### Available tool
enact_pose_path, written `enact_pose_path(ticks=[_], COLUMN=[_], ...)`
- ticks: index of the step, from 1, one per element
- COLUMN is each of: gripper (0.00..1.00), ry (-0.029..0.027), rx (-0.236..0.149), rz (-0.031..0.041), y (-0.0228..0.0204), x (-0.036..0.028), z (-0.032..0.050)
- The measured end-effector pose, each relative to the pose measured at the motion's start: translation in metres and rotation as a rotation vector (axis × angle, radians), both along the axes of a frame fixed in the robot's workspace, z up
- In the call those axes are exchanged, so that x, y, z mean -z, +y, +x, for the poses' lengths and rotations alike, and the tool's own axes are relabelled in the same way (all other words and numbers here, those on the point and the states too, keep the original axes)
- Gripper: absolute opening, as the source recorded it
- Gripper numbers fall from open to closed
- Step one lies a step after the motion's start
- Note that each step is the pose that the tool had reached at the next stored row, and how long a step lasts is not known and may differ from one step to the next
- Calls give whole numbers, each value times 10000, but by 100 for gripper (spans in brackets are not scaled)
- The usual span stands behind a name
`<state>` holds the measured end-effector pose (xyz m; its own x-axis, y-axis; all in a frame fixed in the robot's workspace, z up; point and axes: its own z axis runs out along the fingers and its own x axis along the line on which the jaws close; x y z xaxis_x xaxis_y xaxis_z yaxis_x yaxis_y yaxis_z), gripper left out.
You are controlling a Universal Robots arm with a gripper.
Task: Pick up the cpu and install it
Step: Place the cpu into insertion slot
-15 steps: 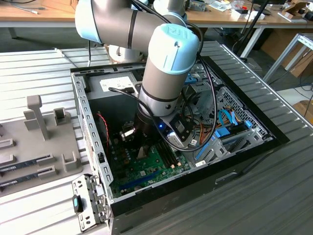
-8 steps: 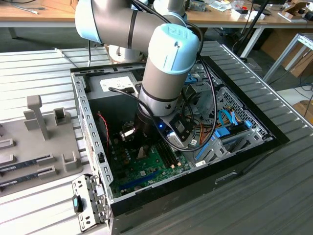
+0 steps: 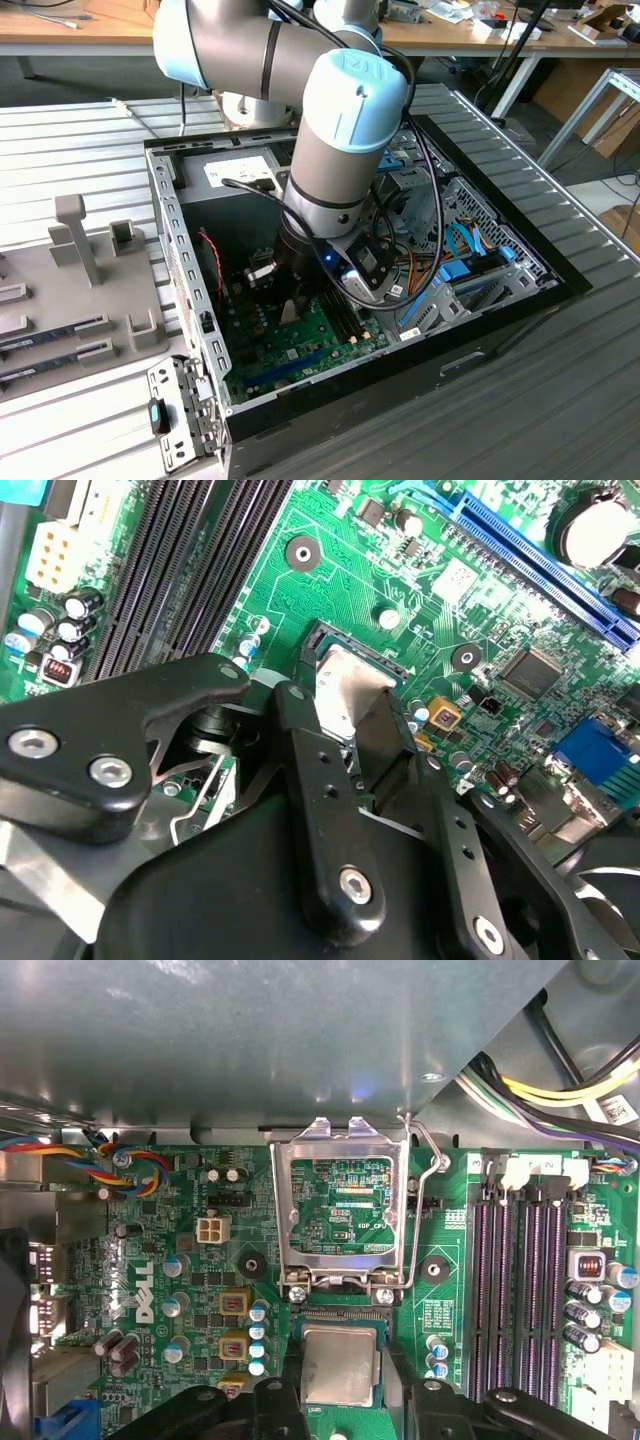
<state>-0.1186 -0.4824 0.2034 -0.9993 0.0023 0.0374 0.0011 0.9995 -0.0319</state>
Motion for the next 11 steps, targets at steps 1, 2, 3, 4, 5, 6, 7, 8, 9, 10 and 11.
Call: enact_pose_path(ticks=[1,2,3,4,5,6,7,8,9,10,11], gripper=[44,44,44,44,44,44,44,44,44,44,44], ry=[0,-3,-2,-2,-3,-3,-2,-2,-3,-4,-3], rx=[50,122,172,185,184,185,185,192,206,240,353], rz=[0,5,4,4,12,46,117,162,178,180,179], y=[0,0,0,0,0,0,0,0,0,1,-1], x=[-1,-4,-6,-11,-23,-29,-37,-44,-44,-44,-45], z=[-5,-15,-25,-37,-38,-39,-39,-39,-39,-38,-39])
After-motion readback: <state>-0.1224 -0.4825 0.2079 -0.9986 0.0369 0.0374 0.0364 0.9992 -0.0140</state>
